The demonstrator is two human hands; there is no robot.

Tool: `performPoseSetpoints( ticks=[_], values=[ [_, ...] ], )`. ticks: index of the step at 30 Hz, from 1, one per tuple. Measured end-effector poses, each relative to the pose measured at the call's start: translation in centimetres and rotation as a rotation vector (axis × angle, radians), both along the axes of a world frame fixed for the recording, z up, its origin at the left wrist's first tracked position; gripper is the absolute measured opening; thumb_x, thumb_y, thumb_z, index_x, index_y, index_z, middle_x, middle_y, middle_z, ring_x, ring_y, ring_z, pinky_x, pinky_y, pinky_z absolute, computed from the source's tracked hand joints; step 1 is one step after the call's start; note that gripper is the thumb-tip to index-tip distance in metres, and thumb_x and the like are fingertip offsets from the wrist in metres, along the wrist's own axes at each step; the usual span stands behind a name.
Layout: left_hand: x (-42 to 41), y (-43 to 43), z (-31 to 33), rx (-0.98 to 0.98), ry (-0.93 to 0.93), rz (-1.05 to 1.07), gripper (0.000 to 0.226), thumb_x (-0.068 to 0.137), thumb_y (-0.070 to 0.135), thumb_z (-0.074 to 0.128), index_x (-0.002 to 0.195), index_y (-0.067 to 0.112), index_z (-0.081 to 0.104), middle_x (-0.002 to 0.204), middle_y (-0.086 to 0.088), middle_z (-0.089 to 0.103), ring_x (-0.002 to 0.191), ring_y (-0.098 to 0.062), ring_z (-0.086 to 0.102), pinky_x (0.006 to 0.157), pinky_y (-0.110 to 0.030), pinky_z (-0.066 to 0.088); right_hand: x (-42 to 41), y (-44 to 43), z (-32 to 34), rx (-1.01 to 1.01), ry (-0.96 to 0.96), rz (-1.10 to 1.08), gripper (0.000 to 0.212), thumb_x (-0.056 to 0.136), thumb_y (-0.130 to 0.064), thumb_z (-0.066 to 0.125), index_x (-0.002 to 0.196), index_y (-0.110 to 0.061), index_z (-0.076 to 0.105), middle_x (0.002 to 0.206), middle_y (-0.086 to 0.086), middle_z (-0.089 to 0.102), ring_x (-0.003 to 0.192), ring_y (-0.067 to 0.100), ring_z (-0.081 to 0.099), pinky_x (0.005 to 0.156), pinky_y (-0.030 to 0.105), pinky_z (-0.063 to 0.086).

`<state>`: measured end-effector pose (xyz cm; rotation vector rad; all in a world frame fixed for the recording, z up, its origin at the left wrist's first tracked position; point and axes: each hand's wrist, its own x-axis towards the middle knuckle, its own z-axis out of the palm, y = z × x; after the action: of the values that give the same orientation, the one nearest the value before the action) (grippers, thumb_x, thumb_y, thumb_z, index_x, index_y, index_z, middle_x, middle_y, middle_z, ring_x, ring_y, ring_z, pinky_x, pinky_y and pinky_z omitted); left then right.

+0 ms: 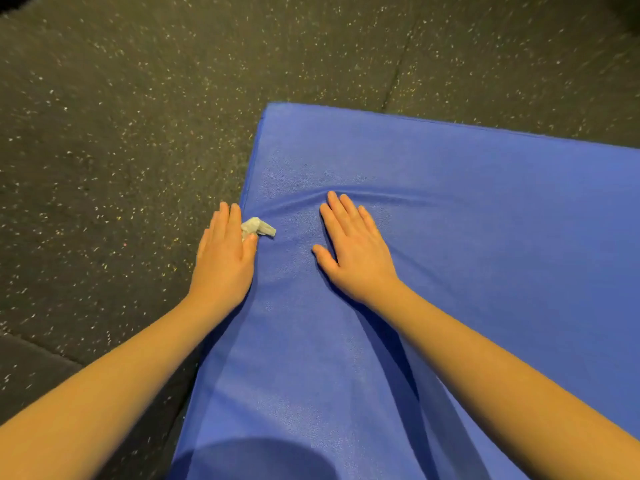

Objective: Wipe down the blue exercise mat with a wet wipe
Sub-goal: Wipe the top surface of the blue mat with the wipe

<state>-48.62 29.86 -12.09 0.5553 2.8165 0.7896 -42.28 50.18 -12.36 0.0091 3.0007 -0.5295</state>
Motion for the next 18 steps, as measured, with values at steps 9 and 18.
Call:
performPoseSetpoints(
  ticks=[9,18],
  values=[
    [4.7,1.6,0.3,-0.153,-0.149,0.091,0.071,0.098,0.032,0.046,0.150,0.000,0.011,0.159,-0.021,-0.003,0.147,-0.032,-0.004,0.119,-0.038,0.002,-5.5,0.5,-0.5,0.058,0.057,-0.121,0.065,0.100,-0.045,0.038,0.152,-0.011,0.021,0.161,0.006,0.010,0.149,0.023,0.005,0.119,0.038,-0.001],
    [-3.5,3.3,-0.4,-0.137,-0.176,0.053,0.050,0.094,0.037,0.033,0.121,-0.005,0.037,0.129,-0.025,0.036,0.120,-0.045,0.033,0.099,-0.055,0.033,-5.6,0.6,-0.7,0.016,0.089,-0.126,0.065,0.098,-0.045,0.043,0.150,-0.010,0.027,0.160,0.007,0.016,0.148,0.024,0.011,0.119,0.039,0.002]
  ],
)
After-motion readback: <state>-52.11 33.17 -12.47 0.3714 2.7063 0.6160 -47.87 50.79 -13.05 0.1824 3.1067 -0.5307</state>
